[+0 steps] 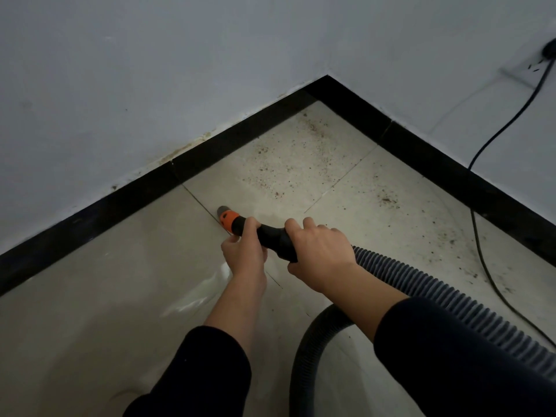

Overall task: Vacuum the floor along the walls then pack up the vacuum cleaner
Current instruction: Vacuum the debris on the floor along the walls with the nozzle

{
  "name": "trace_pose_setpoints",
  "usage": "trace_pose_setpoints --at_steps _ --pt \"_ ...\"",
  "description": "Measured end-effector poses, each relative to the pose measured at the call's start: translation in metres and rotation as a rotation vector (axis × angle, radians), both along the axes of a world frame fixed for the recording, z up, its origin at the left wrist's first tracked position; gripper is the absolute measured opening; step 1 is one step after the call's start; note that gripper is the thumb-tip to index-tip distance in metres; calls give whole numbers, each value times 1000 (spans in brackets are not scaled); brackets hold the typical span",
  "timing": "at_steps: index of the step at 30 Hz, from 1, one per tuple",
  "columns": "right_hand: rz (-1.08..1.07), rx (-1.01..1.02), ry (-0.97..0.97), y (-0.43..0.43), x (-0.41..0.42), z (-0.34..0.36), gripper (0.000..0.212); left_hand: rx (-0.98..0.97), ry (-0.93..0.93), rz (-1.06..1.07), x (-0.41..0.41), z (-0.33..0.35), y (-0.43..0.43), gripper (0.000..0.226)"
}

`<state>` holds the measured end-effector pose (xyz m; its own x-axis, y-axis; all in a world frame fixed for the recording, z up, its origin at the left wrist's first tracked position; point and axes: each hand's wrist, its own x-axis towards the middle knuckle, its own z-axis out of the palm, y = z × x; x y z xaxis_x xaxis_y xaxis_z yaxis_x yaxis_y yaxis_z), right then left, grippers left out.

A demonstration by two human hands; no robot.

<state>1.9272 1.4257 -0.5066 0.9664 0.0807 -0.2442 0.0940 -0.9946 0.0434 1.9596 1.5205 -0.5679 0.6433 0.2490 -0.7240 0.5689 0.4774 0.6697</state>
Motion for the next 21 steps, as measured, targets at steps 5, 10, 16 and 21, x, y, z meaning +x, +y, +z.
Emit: trace_pose_setpoints --at_steps 5,10,16,21 --pt "-31 -44 -14 -13 -6 5 48 -18 3 -38 -5 5 -17 27" --pt "-100 -69 -15 -33 -11 7 47 -47 25 -124 -5 10 -37 19" --pt "-176 -96 6 -51 -16 14 47 -80 57 -310 -3 16 -49 24" --pt "-257 -98 29 -61 -13 21 45 -130 119 -433 8 24 -54 20"
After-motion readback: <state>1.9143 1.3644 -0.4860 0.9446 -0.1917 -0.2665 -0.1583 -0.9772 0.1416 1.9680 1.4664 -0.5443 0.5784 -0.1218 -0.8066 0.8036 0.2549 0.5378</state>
